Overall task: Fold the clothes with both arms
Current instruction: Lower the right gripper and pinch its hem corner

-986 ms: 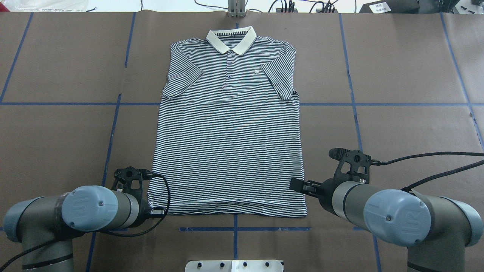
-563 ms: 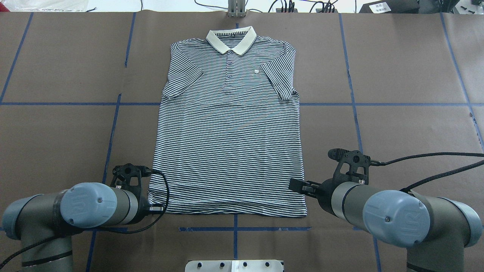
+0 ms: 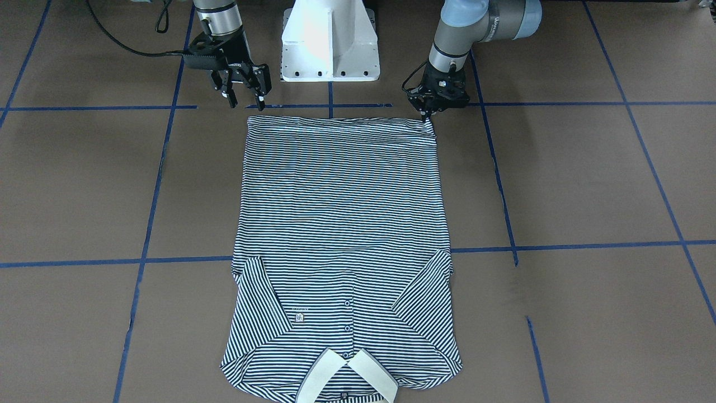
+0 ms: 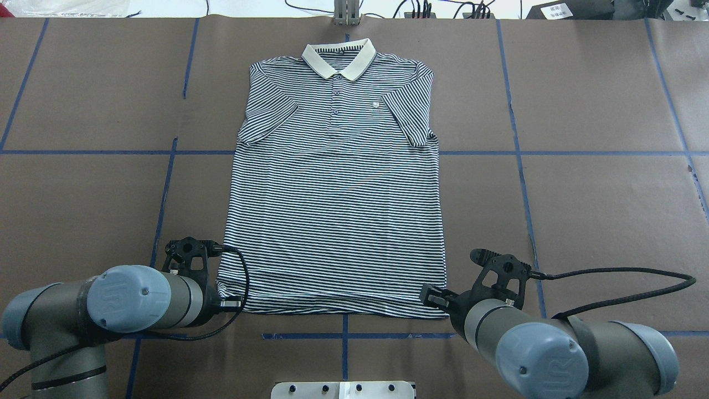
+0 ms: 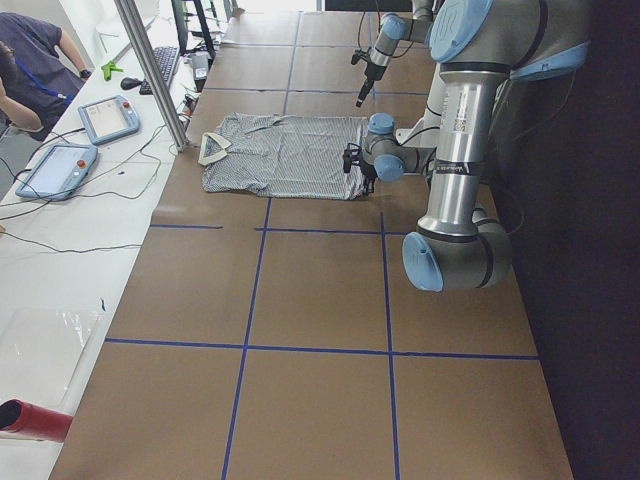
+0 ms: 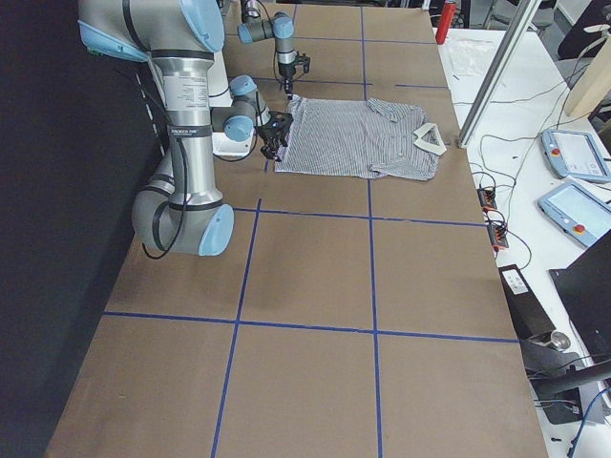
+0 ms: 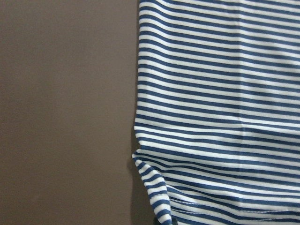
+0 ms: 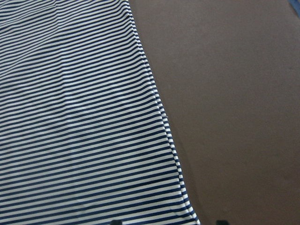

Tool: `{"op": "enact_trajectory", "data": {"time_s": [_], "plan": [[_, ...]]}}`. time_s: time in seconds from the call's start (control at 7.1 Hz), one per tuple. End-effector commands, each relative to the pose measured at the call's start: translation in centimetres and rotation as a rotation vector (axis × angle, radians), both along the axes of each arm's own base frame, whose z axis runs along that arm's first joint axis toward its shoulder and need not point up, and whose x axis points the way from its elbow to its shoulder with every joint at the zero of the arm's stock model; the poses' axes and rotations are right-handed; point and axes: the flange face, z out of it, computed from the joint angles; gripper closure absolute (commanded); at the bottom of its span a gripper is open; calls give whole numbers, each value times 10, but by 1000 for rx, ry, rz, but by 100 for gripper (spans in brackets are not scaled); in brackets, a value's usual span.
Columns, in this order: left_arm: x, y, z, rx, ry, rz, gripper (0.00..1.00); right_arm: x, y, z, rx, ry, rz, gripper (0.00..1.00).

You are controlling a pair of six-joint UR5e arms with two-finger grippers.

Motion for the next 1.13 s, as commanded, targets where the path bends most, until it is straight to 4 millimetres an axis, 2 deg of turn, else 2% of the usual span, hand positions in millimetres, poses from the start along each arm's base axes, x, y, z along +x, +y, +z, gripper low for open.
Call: {"op": "enact_trajectory", "data": {"time_s": [0.0,0.28,0.7,0.84,0.99], "plan": [[0,0,-2,1,5,0,100,-32,24,25,-4,73,-11,33],[0,0,-2,1,5,0,100,-38,27,30,2,87,-23,33],[0,0,-3,0,7,1,100,-32,8,31,31,101,-18,33],[0,0,-4,0,8,1,100,-37,2,17,39,80,-13,33],[0,0,-4,0,8,1,100,-46,3,23,35,92,-13,33]]}}
